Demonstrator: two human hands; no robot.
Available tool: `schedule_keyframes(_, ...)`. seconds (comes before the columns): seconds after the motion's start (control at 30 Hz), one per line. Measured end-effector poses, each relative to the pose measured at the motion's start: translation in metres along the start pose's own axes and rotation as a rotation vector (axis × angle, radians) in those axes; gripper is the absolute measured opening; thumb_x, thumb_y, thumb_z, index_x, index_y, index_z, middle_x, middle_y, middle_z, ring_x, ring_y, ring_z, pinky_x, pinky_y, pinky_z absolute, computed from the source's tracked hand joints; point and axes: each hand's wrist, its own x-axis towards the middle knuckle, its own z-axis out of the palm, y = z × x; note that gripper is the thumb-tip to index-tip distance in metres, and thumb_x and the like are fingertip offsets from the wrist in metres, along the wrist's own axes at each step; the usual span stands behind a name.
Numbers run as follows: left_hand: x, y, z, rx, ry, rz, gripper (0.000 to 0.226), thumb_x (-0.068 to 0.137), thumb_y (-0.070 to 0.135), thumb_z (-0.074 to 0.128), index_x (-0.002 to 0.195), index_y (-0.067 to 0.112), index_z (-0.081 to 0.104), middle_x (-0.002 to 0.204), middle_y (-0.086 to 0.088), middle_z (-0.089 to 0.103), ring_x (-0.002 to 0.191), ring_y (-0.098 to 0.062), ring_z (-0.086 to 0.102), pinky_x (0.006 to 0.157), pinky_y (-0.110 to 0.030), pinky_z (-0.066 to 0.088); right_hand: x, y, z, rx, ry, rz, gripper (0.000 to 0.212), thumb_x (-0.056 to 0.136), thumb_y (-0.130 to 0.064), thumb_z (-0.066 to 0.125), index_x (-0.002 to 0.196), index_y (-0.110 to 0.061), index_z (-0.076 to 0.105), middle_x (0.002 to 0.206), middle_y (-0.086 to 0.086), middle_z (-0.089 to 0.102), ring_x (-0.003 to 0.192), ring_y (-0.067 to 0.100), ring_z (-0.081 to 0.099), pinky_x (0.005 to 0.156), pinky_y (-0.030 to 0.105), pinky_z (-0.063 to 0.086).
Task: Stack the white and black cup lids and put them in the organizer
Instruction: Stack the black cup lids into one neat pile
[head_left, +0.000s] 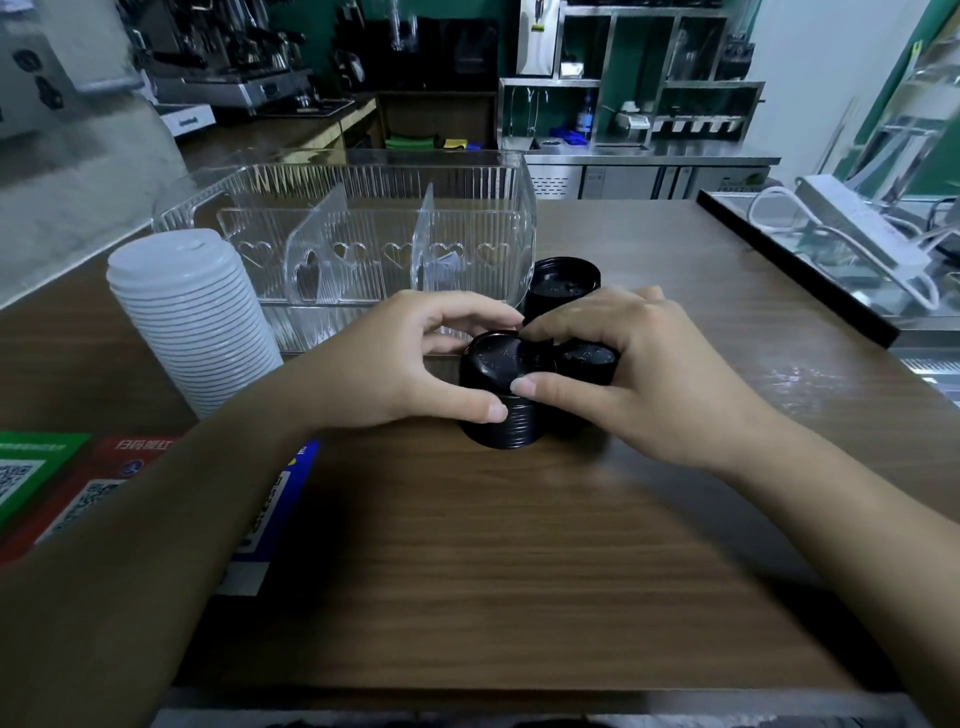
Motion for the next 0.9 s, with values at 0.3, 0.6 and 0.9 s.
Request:
schedule_keyframes(0.3,0.001,0.0,-0.002,0.002,-0.086,-0.062,0.072,0.088,0.027,0.1,0.155,0.028,0.071,0.146,0.018,0.076,0.141,-0.001,0.068,0.128,-0.04,0.05,0.0,0.0,0.003,-0.031,-0.02,-0.019,0.052,0.091,-0.071,0.072,0.123,-0.031,0.08,0.118,-0.018,0.077,0.114,0.007,0.067,0.102,0.05,0.044)
schedule_keyframes(0.6,0.002,-0.004,-0.002,-0.054,-0.094,-0.094,0.081,0.083,0.024,0.102,0.157,0.026,0.069,0.144,0.016,0.079,0.136,-0.003,0.073,0.123,-0.037,0.056,0.0,0.002,0.004,0.001,-0.029,-0.018,0.053,0.092,-0.071,0.072,0.127,-0.032,0.081,0.123,-0.023,0.077,0.121,0.001,0.066,0.11,0.05,0.044)
schedule_keyframes(0.9,0.002,-0.008,0.01,0.021,-0.112,-0.076,0.086,0.078,0.02,0.108,0.152,0.028,0.065,0.143,0.014,0.077,0.137,-0.006,0.071,0.125,-0.041,0.054,0.001,-0.002,0.003,0.041,-0.02,-0.01,0.043,0.091,-0.066,0.078,0.122,-0.035,0.082,0.097,-0.026,0.072,0.1,0.005,0.066,0.1,0.043,0.045)
